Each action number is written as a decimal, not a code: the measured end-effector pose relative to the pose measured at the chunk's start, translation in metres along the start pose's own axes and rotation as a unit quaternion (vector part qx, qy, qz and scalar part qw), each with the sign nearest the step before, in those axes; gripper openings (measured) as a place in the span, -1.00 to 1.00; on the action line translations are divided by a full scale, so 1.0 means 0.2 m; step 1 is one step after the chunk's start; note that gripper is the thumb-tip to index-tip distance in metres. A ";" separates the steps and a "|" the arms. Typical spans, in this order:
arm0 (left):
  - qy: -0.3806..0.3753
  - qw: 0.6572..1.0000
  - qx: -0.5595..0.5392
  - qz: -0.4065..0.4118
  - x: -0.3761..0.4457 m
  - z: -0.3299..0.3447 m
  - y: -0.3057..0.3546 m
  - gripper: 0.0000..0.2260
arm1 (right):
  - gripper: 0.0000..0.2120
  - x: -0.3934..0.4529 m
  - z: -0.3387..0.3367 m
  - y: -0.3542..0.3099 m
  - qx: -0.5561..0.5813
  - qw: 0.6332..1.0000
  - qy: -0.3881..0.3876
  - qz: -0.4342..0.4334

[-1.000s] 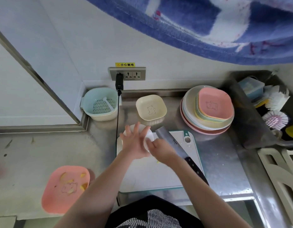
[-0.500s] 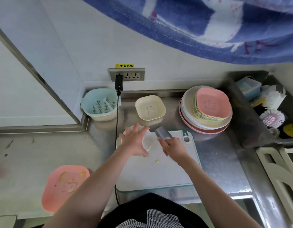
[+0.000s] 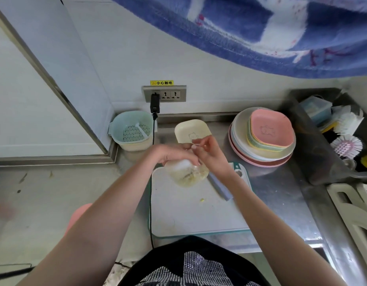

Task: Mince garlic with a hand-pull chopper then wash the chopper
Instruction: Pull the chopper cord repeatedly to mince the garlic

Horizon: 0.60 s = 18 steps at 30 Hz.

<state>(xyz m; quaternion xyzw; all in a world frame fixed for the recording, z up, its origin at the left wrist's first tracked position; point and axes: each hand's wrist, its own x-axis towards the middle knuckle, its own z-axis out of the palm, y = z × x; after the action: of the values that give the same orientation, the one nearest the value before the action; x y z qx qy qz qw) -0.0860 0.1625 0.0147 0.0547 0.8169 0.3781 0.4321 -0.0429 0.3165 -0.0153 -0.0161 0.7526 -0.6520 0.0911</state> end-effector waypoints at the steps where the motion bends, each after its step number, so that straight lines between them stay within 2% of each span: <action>1: -0.006 1.000 -0.023 -0.005 -0.01 -0.01 0.01 -0.52 | -0.85 0.00 0.00 0.00 0.028 0.999 0.004 0.021; 3: -0.004 0.999 -0.042 -0.007 -0.02 -0.02 0.02 -0.50 | -0.79 0.01 0.00 0.00 0.043 0.997 -0.001 0.066; 6: -0.005 0.996 -0.084 -0.010 0.00 -0.01 0.00 -0.37 | -0.58 0.02 0.01 0.00 0.068 0.989 0.006 0.134; 8: 0.019 0.988 -0.152 -0.016 0.00 -0.02 -0.02 -0.40 | -0.59 0.01 0.01 0.00 0.088 0.985 0.033 0.148; 10: 0.074 0.963 -0.258 -0.035 0.01 -0.05 -0.06 -0.49 | -0.61 0.00 -0.02 0.02 0.176 0.965 0.048 0.190; 12: 0.093 0.938 -0.330 -0.054 0.02 -0.07 -0.09 -0.52 | -0.52 -0.01 -0.06 0.06 0.280 0.934 0.042 0.220; 14: 0.046 0.933 -0.345 -0.086 0.01 -0.06 -0.10 -0.55 | -0.42 -0.02 -0.08 0.08 0.349 0.908 0.053 0.227; 16: -0.044 0.922 -0.369 -0.106 -0.01 -0.03 -0.09 -0.52 | -0.41 -0.01 -0.09 0.10 0.386 0.891 0.064 0.230; 18: -0.101 0.907 -0.396 -0.101 -0.01 -0.02 -0.08 -0.46 | -0.42 -0.02 -0.09 0.10 0.399 0.883 0.065 0.236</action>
<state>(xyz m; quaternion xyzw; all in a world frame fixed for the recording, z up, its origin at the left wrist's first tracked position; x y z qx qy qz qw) -0.0836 0.1494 0.0068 -0.1658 0.5532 0.6171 0.5345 -0.0401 0.3377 -0.0323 0.2426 0.4144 -0.8560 0.1918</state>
